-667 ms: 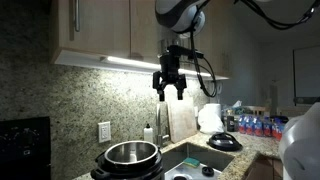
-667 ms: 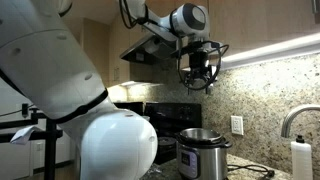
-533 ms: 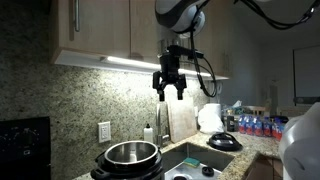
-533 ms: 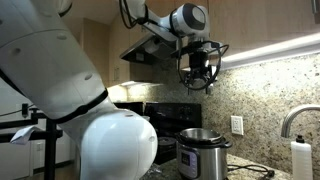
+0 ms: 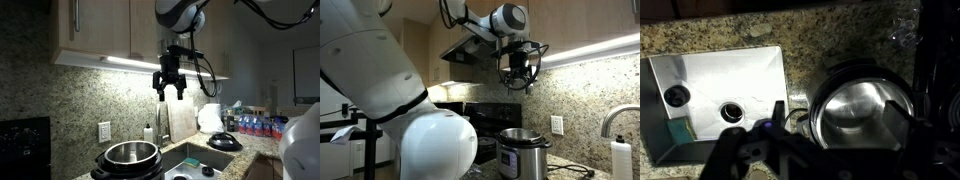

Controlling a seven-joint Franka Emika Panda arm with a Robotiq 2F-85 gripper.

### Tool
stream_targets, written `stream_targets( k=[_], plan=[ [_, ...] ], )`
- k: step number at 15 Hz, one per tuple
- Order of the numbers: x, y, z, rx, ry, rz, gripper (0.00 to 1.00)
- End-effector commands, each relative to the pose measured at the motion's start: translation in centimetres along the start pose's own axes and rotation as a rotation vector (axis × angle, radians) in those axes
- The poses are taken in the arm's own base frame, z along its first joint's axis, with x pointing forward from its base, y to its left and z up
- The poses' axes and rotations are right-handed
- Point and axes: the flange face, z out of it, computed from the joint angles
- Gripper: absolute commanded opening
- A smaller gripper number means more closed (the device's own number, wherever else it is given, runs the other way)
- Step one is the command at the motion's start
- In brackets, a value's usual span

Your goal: Pick up the lid and close the rice cooker

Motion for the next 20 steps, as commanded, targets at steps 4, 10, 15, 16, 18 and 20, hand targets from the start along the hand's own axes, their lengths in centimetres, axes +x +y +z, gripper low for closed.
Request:
stream_targets(
  k=[4,10,15,16,18,20],
  plan=[
    [0.0,0.0,0.0,0.0,-0.001,0.0,1.0],
    [0.0,0.0,0.0,0.0,-0.001,0.0,1.0],
    [-0.3,0.6,1.2,-0.018,0.028,0.003,1.0],
    [-0.4,0.8,1.5,-0.023,0.038,-0.003,1.0],
    [-1.0,1.4,2.7,-0.033,0.066,-0.014,1.0],
    [-1.6,2.3,4.5,-0.059,0.098,-0.02,1.0]
  ],
)
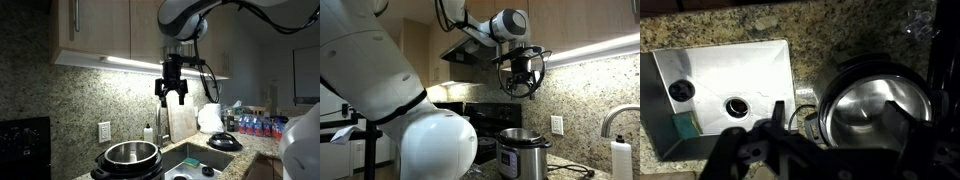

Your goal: Pick up the lid and close the rice cooker

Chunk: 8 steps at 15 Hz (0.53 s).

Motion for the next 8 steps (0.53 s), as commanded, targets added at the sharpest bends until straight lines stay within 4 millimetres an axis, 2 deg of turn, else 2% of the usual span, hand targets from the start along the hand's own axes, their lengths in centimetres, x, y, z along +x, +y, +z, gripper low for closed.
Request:
stream_targets(
  k=[1,4,6,8],
  plan=[
    [-2.0,2.2,3.2,-0.055,0.087,-0.012,1.0],
    [-2.4,6.2,5.6,-0.087,0.126,0.028,1.0],
    [-2.3,10.2,6.8,-0.102,0.116,0.036,1.0],
    [-1.7,14.9,7.1,-0.105,0.111,0.052,1.0]
  ],
)
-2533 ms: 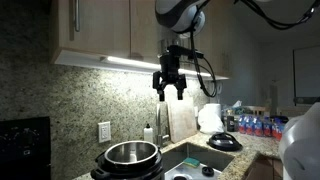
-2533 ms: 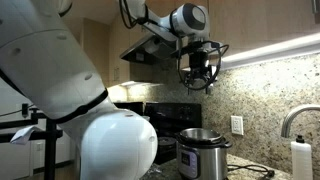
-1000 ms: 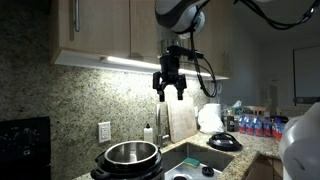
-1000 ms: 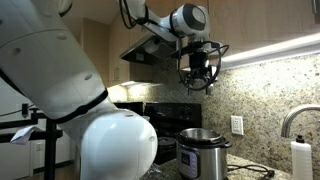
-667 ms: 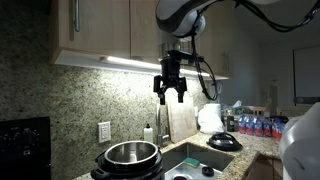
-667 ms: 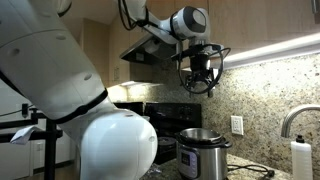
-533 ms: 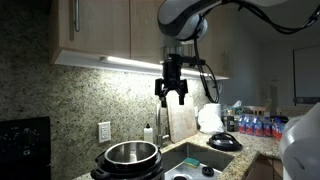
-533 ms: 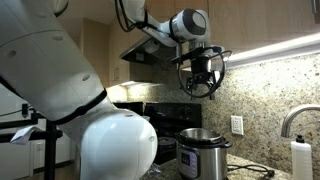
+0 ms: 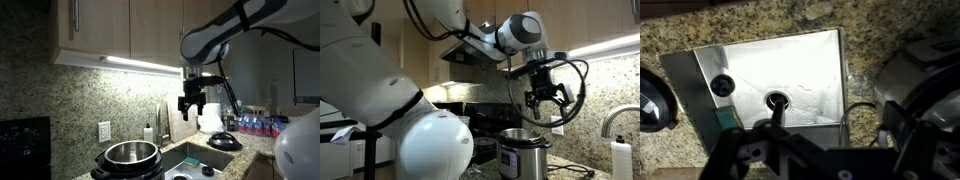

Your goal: Pick up the lid and close the rice cooker

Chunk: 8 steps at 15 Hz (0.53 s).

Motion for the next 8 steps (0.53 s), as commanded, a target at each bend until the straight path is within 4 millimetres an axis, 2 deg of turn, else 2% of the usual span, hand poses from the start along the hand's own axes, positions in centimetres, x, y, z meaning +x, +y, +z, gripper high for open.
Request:
stream_targets(
  k=[1,4,5,6,8],
  plan=[
    [0.8,7.7,1.1,-0.006,0.005,0.012,1.0],
    [1.7,14.0,1.0,-0.026,-0.007,0.072,1.0],
    [0.3,11.5,0.9,0.005,0.0,0.067,1.0],
    [0.4,12.6,0.8,0.007,0.0,0.084,1.0],
    [0.4,12.4,0.9,0.006,-0.003,0.08,1.0]
  ],
)
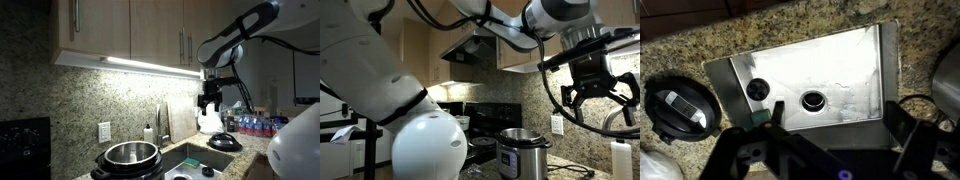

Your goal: Pick up the lid and close the rice cooker

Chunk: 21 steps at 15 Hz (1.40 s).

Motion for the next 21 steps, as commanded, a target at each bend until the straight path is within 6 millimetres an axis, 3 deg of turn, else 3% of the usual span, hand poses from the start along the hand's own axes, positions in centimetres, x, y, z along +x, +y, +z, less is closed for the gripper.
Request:
stream_targets(
  k=[1,5,7,14,21],
  plan=[
    [0.0,-0.4,-0.1,-0.004,-0.001,-0.008,1.0],
    [1.2,-0.5,0.0,-0.007,-0.005,-0.016,1.0],
    [2.6,0.9,0.4,-0.013,-0.01,0.026,1.0],
    [7.8,7.6,3.1,0.023,0.015,0.328,1.0],
    [10.3,14.7,5.2,0.119,-0.004,0.684,1.0]
  ],
)
